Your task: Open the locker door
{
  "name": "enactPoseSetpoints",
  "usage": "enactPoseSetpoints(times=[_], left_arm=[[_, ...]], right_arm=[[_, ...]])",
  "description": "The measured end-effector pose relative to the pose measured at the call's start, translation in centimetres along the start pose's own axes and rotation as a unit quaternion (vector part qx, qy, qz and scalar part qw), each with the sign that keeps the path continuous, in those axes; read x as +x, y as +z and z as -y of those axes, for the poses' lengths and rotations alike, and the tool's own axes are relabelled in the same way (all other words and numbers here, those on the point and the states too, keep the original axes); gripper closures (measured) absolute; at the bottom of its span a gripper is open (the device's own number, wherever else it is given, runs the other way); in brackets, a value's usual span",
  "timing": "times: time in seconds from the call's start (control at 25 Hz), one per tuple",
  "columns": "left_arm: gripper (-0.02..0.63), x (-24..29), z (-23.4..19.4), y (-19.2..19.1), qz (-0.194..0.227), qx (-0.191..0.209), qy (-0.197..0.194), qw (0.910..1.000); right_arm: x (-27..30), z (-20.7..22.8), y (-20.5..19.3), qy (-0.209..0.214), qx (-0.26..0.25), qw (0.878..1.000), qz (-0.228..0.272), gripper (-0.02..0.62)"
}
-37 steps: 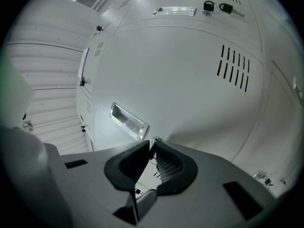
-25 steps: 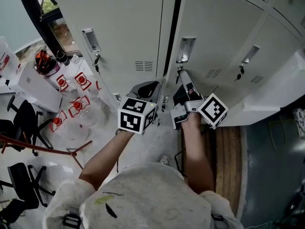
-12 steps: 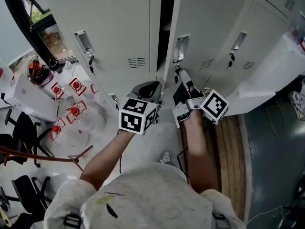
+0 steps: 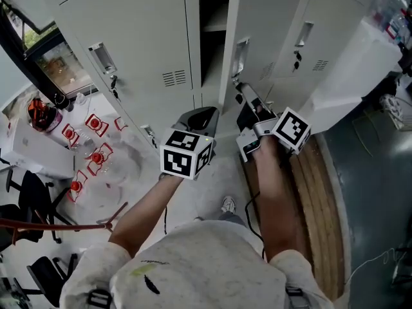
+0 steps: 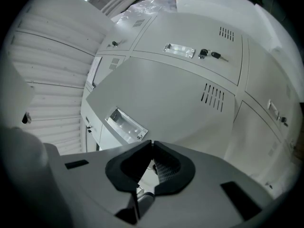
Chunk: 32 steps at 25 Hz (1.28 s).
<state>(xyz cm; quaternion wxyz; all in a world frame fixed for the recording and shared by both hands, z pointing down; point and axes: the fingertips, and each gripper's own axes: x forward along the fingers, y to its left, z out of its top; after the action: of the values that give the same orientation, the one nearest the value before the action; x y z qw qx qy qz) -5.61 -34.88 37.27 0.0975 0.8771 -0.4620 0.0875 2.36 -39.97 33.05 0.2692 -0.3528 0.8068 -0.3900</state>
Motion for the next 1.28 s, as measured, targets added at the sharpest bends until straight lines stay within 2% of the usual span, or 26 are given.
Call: enactPoseSetpoints(times=[0.36,0.72,0.96,1.28], left_arm=[[0.600,-1.4,2.0,-1.3,-0.008,0.005,-0.043,0.9990],[0.600,-1.4,2.9,-1.0,0.001,0.001,-0.066,0.9978],[0.600,-0.6,4.2,-0.4,0.008,0.006,-0.073,0.9973],[0.600,1.4,8.5,-0.1,0.008,0.009,-0.090,0.9959]], right_arm=[[-2.0,-0.2,0.7,-0.007,0.004,1.000,0.025,0.578],[-3.2,0.0,1.2,-0.002,0.030,0.999,0.031,0.578],[-4.8,0.2,2.1,-0.002,0.022,0.999,0.035,0.578],[-8.2,1.0,4.3,0.002,0.022,0.999,0.037,0.578]])
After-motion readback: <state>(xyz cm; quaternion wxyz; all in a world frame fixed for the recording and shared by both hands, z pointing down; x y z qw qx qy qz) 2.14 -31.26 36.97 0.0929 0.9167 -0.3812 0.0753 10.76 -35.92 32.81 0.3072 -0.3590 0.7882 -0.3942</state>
